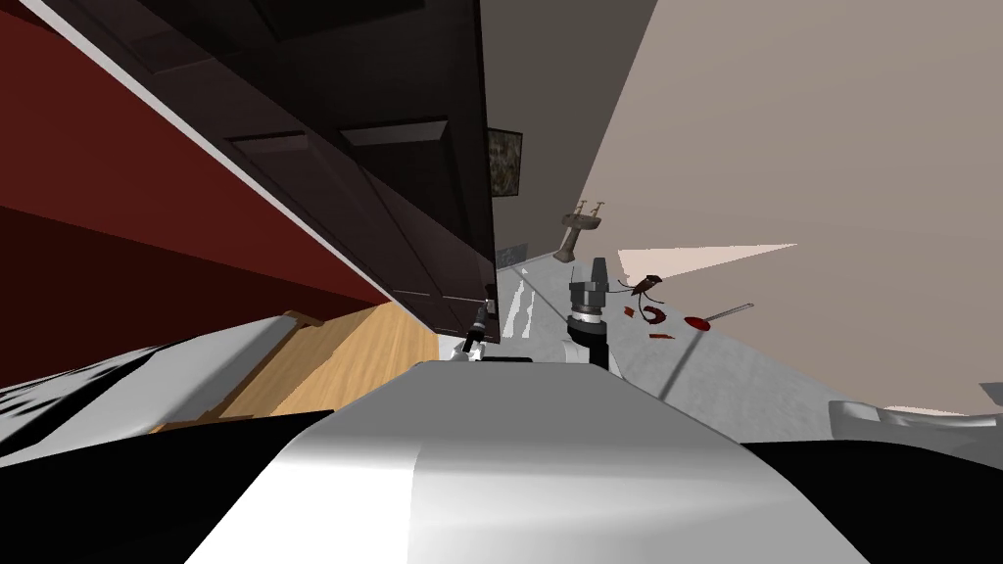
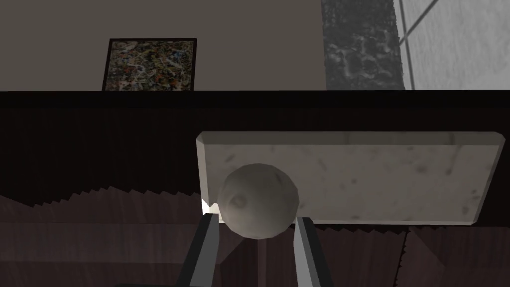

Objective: Push the door open

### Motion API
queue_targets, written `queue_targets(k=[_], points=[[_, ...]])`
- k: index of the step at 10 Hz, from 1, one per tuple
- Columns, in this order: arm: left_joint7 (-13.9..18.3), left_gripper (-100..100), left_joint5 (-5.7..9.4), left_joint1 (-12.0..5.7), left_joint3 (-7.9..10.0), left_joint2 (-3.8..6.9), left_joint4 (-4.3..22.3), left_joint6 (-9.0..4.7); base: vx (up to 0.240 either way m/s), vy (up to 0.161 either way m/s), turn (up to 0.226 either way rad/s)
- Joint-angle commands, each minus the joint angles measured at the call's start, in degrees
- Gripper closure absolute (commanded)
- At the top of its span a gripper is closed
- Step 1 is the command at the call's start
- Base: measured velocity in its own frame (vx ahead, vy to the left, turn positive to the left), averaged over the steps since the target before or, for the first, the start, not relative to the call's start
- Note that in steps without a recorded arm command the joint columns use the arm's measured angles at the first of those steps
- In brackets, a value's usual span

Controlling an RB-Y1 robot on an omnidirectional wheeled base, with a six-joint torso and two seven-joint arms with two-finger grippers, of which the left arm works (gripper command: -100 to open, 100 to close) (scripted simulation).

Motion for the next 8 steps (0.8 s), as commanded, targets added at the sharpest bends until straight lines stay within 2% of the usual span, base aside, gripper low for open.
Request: queue_targets(k=[1, 3, 4, 5, 6, 8], points=[[0.0, 100, 0.00, 0.17, -0.03, -0.01, 0.1, 0.04, -0.020, 0.006, 0.000], [0.0, 100, 0.00, 0.17, -0.03, -0.01, 0.1, 0.04, -0.006, 0.001, 0.002], [-0.2, 100, 0.48, 0.15, 0.96, 1.05, 0.2, 0.18, 0.073, -0.047, 0.059], [-0.2, 100, 0.60, 0.12, 1.20, 1.24, 0.2, 0.19, 0.126, -0.087, 0.068], [-0.1, -100, 0.47, 0.45, 0.64, 1.76, -0.1, 0.45, -0.080, -0.037, 0.043], [0.1, -100, 0.47, 0.39, 0.35, 1.82, -0.3, 0.66, -0.224, 0.037, 0.006]])
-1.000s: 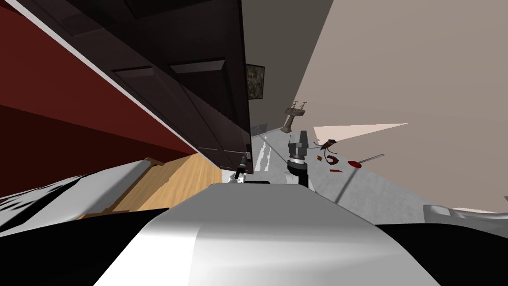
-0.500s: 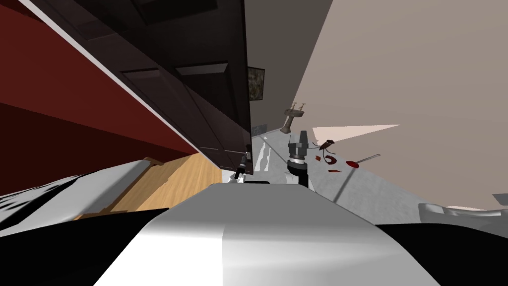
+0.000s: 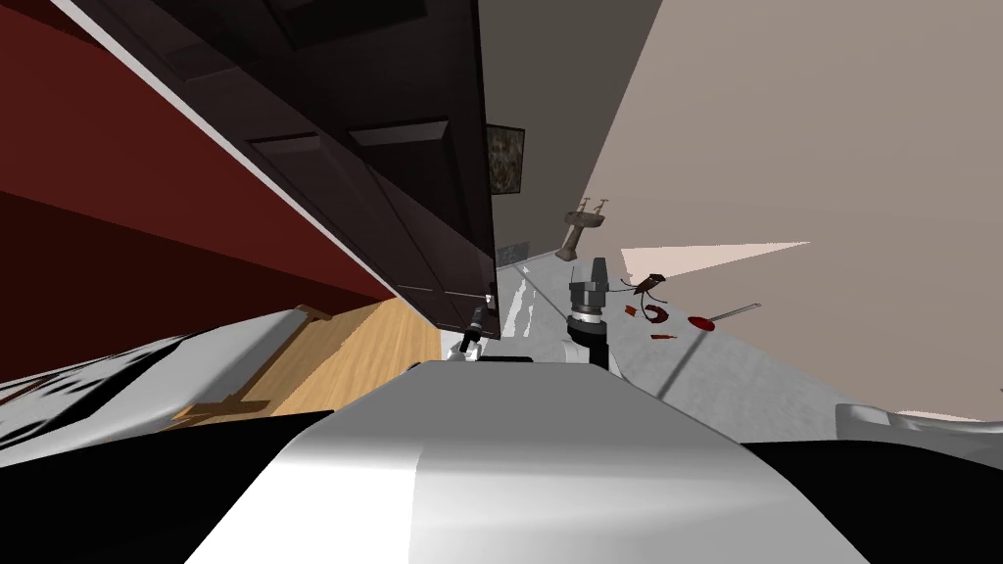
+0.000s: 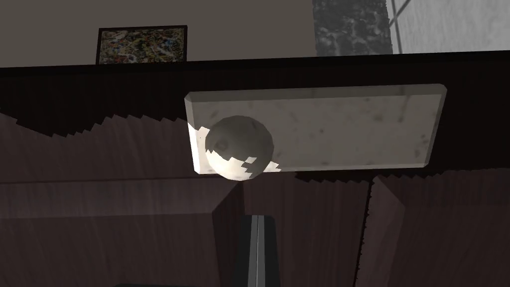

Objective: Push the door open

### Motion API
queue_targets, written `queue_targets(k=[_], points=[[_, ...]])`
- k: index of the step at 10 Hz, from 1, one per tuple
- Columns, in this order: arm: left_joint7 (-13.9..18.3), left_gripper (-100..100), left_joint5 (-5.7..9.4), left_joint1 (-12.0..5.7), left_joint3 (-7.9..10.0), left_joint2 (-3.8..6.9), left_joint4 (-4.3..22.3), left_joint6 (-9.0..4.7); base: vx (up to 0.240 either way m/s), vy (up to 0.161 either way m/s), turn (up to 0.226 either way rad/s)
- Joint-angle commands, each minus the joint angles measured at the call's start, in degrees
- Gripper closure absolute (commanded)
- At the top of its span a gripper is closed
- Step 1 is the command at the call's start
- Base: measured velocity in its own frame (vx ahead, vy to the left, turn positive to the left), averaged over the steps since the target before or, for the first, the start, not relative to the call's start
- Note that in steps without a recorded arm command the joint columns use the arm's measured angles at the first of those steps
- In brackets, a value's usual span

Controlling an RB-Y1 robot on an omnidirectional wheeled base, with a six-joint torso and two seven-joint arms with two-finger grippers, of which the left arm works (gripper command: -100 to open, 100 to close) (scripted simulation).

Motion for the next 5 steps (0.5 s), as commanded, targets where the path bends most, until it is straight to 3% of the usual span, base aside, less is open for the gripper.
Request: queue_targets(k=[1, 3, 5], points=[[0.1, -100, 0.00, 0.03, -0.27, -0.16, -0.4, 0.34, -0.215, 0.034, 0.015], [0.3, -100, 0.01, -0.03, -0.57, -1.02, -0.6, 0.55, -0.224, 0.039, 0.016], [0.5, -100, 0.01, -0.10, -0.88, -2.82, -0.8, 0.78, -0.212, 0.022, 0.015]])
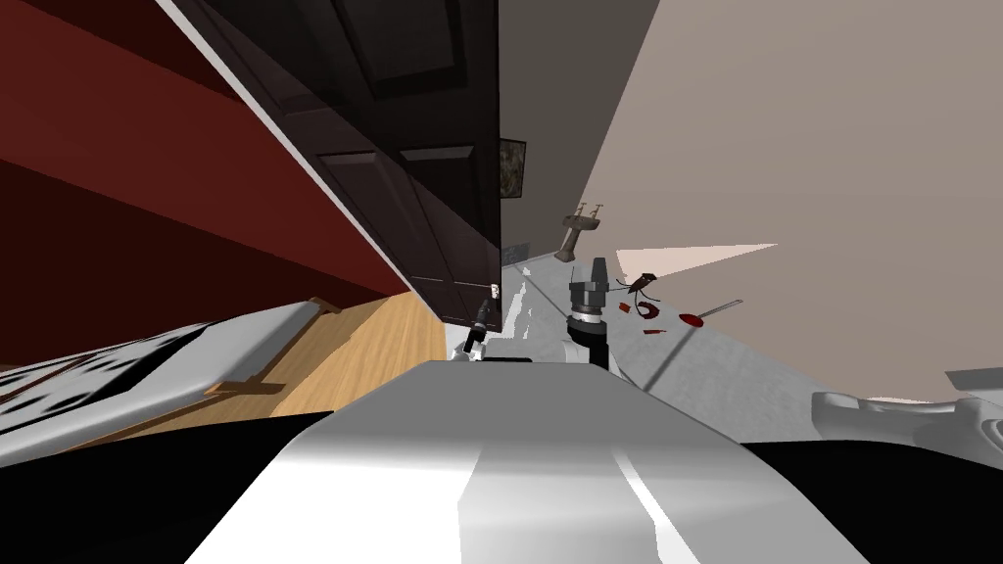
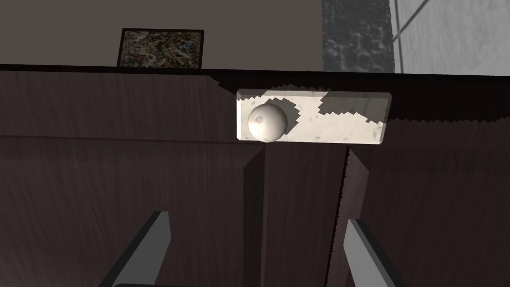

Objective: Push the door open

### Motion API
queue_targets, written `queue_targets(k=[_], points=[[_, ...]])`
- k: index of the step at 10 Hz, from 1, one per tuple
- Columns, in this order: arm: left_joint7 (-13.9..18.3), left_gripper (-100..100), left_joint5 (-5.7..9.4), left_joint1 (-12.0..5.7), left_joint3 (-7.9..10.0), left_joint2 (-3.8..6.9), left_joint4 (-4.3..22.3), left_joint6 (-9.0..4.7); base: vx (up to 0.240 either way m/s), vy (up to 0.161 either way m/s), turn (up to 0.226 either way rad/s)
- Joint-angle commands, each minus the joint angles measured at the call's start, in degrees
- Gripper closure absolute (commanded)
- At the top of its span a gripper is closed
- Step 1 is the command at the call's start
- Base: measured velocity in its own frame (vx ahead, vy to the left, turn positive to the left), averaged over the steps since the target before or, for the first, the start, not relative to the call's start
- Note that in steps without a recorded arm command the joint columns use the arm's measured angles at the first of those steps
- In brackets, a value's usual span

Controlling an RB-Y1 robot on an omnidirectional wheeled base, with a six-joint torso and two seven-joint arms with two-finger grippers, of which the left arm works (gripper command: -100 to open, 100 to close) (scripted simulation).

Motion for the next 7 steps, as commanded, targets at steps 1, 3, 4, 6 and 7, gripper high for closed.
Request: queue_targets(k=[1, 3, 4, 6, 7], points=[[0.2, -100, 0.08, -1.05, 0.02, -0.82, 1.7, -0.55, -0.121, 0.016, 0.002], [0.0, -100, 0.19, -0.63, 0.10, 0.97, 1.2, -0.55, 0.035, -0.001, -0.021], [0.0, -100, 0.22, -0.60, 0.12, 1.23, 1.2, -0.63, 0.207, -0.014, -0.024], [0.0, -100, 0.31, -0.53, 0.18, 1.81, 1.3, -0.90, 0.192, -0.053, -0.015], [-0.1, -100, 0.45, -0.43, 0.28, 2.03, 1.4, -1.29, 0.193, -0.038, -0.041]])
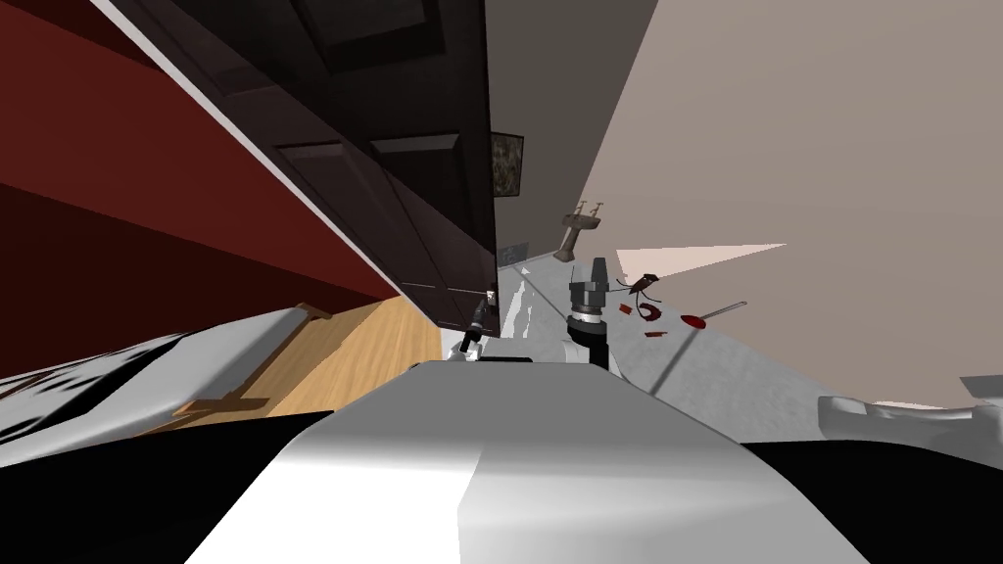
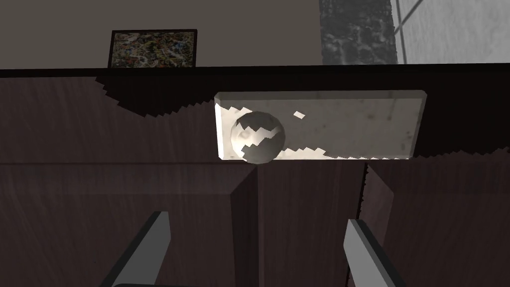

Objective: Push the door open

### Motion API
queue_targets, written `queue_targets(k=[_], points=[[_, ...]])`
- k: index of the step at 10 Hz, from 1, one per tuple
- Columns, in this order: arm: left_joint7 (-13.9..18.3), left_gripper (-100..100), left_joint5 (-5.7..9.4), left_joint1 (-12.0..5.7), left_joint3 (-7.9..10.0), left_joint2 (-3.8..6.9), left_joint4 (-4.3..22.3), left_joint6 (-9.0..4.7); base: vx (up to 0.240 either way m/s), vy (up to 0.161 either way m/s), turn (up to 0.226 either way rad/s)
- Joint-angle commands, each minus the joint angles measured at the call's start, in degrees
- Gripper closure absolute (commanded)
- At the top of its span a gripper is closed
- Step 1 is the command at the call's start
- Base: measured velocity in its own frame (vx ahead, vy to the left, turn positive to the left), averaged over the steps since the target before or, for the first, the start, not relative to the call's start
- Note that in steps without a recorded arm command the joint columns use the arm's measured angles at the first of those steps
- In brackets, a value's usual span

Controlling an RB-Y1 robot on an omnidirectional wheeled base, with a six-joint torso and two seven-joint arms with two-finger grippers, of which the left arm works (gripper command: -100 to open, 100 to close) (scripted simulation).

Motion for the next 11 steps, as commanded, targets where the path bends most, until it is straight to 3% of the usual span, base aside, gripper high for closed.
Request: queue_targets(k=[1, 3, 4, 5, 10, 11], points=[[-0.1, -100, 0.12, 0.20, 0.08, -0.07, 0.0, -0.50, 0.258, -0.041, -0.035], [-0.1, -100, 0.29, 0.33, 0.18, -1.32, 0.1, -0.96, 0.251, -0.041, -0.035], [-0.1, -100, 0.22, 0.34, 0.13, -0.91, 0.1, -0.86, 0.103, -0.025, 0.005], [-0.1, 100, 0.22, 0.34, 0.13, -0.91, 0.1, -0.86, -0.021, 0.003, 0.006], [-0.1, 100, 0.22, 0.34, 0.13, -0.91, 0.1, -0.86, -0.019, 0.005, -0.003], [-0.3, 100, 0.65, 0.29, 1.10, -0.05, 0.3, -0.64, 0.088, -0.076, 0.022]])
